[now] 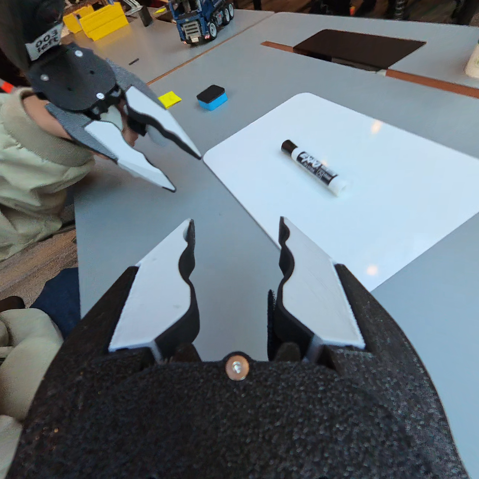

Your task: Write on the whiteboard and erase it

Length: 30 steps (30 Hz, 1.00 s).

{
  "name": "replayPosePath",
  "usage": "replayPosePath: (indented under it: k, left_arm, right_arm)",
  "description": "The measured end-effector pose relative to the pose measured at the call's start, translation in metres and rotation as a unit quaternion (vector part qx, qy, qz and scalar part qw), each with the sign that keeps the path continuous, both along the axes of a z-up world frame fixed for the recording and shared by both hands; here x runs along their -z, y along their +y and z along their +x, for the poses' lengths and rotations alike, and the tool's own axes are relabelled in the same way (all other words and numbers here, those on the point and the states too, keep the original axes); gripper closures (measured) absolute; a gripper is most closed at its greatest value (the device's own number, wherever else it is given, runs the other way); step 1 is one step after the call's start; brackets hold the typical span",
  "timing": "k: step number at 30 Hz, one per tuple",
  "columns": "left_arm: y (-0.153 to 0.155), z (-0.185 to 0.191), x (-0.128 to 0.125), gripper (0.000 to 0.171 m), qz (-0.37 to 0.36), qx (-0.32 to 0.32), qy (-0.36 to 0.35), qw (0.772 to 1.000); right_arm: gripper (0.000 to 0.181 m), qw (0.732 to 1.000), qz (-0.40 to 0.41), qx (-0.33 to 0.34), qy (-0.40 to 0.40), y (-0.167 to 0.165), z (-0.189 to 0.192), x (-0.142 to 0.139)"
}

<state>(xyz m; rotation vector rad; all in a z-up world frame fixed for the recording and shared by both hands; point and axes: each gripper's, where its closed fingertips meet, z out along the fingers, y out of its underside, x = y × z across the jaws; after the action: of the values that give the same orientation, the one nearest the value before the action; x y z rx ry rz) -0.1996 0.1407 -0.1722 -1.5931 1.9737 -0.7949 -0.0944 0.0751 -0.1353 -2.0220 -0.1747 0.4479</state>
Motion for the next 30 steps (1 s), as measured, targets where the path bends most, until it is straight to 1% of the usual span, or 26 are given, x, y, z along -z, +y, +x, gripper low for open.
replayPosePath:
  k: [2, 4, 6, 7, 9, 10, 12, 13, 16, 19, 20, 21, 23, 25, 26, 28, 30]
  left_arm:
    - [0.035, 0.032, -0.001, 0.119, 0.050, 0.037, 0.004, 0.998]
    - [0.060, 0.060, 0.008, 0.119, 0.073, 0.069, 0.023, 0.995]
    - [0.082, 0.080, 0.024, 0.119, 0.094, 0.092, 0.049, 0.990]
    - [0.087, 0.087, 0.031, 0.119, 0.095, 0.104, 0.056, 0.988]
    - [0.091, 0.097, 0.039, 0.119, 0.076, 0.122, 0.063, 0.988]
    - [0.093, 0.101, 0.040, 0.119, 0.067, 0.129, 0.063, 0.987]
    - [0.100, 0.106, 0.042, 0.120, 0.071, 0.140, 0.066, 0.985]
    - [0.101, 0.107, 0.043, 0.119, 0.067, 0.148, 0.069, 0.984]
    - [0.099, 0.111, 0.043, 0.132, 0.045, 0.173, 0.068, 0.982]
    - [0.088, 0.114, 0.044, 0.145, 0.015, 0.199, 0.057, 0.978]
    - [0.086, 0.113, 0.044, 0.147, 0.012, 0.205, 0.055, 0.977]
    - [0.085, 0.112, 0.044, 0.154, 0.013, 0.208, 0.053, 0.977]
    - [0.086, 0.112, 0.044, 0.154, 0.038, 0.202, 0.035, 0.978]
    - [0.085, 0.115, 0.036, 0.155, 0.073, 0.186, -0.012, 0.980]
    - [0.080, 0.116, 0.027, 0.155, 0.072, 0.177, -0.041, 0.981]
    - [0.073, 0.119, 0.000, 0.155, 0.070, 0.144, -0.118, 0.980]
    - [0.065, 0.116, -0.026, 0.155, 0.075, 0.121, -0.183, 0.973]
  right_arm:
    - [0.120, 1.000, 0.011, -0.024, -0.005, 0.027, 0.021, 0.000]
    - [0.123, 0.999, 0.018, -0.035, -0.006, 0.047, 0.038, 0.005]
    - [0.128, 0.998, 0.039, -0.043, 0.026, 0.054, 0.042, 0.006]
    - [0.129, 0.997, 0.051, -0.047, 0.045, 0.053, 0.042, 0.006]
    - [0.123, 0.996, 0.038, -0.061, 0.056, 0.042, 0.038, 0.012]
    - [0.126, 0.995, 0.048, -0.070, 0.051, 0.036, 0.036, 0.011]
    - [0.132, 0.995, 0.072, -0.058, 0.047, 0.030, 0.042, 0.008]
    - [0.132, 0.994, 0.072, -0.057, 0.052, 0.029, 0.044, 0.006]
    - [0.137, 0.992, 0.079, -0.064, 0.074, 0.028, 0.048, -0.004]
    - [0.138, 0.991, 0.074, -0.066, 0.089, 0.029, 0.052, -0.001]
    - [0.139, 0.990, 0.073, -0.065, 0.097, 0.029, 0.054, -0.001]
    - [0.139, 0.989, 0.077, -0.061, 0.107, 0.030, 0.056, -0.002]
    - [0.140, 0.986, 0.084, -0.057, 0.128, 0.030, 0.058, -0.007]
    - [0.143, 0.983, 0.083, -0.053, 0.155, 0.031, 0.058, -0.013]
    - [0.144, 0.981, 0.081, -0.052, 0.171, 0.032, 0.056, -0.016]
    - [0.143, 0.978, 0.066, -0.036, 0.193, 0.041, 0.054, -0.019]
    - [0.141, 0.979, 0.046, -0.025, 0.198, 0.051, 0.048, -0.018]
